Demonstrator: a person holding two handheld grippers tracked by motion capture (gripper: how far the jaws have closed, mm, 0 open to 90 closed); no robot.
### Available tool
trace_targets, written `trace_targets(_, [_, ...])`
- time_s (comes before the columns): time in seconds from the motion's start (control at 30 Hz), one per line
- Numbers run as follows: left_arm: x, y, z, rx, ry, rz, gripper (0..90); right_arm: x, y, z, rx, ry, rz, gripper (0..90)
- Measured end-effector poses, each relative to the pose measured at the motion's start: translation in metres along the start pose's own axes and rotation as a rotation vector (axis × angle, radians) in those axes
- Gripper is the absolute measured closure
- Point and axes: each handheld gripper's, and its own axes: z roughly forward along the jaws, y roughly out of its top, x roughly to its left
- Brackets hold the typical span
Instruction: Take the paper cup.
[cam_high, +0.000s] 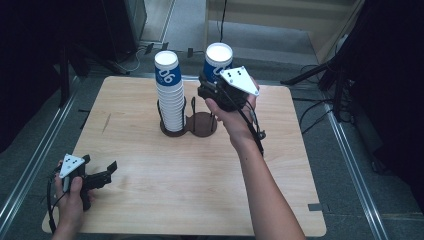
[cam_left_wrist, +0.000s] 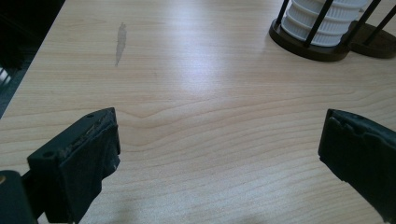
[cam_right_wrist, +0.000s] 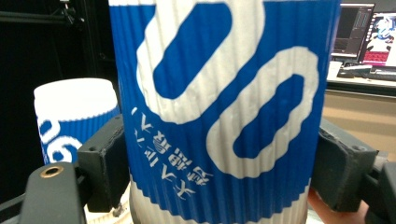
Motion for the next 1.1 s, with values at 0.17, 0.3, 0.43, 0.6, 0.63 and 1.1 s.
trace_targets(0.17, [0.0, 0.0, 0.0, 0.001, 0.003, 0.005, 0.0, -0.005, -0.01, -0.006, 0.011, -0.004, 0.001, 18.3])
trace_targets(0.3, [0.0, 0.0, 0.0, 0.002, 0.006, -0.001, 0.0, -0.009, -0.019, -0.013, 0.016, -0.008, -0.001, 18.3])
trace_targets(0.43, [0.0, 0.0, 0.0, 0.006, 0.005, -0.003, 0.0, -0.013, -0.027, -0.017, 0.027, -0.017, -0.013, 18.3])
trace_targets(0.6, [-0.001, 0.0, 0.001, 0.018, 0.008, 0.001, 0.0, -0.019, -0.036, -0.024, 0.032, -0.025, 0.001, 18.3])
trace_targets(0.63, [-0.001, 0.0, 0.001, 0.018, 0.008, 0.001, 0.0, -0.019, -0.036, -0.024, 0.032, -0.025, 0.001, 18.3])
trace_targets(1.1, [-0.009, -0.001, 0.0, 0.033, 0.037, 0.073, 0.0, -0.034, -0.069, -0.048, 0.06, -0.061, 0.025, 18.3])
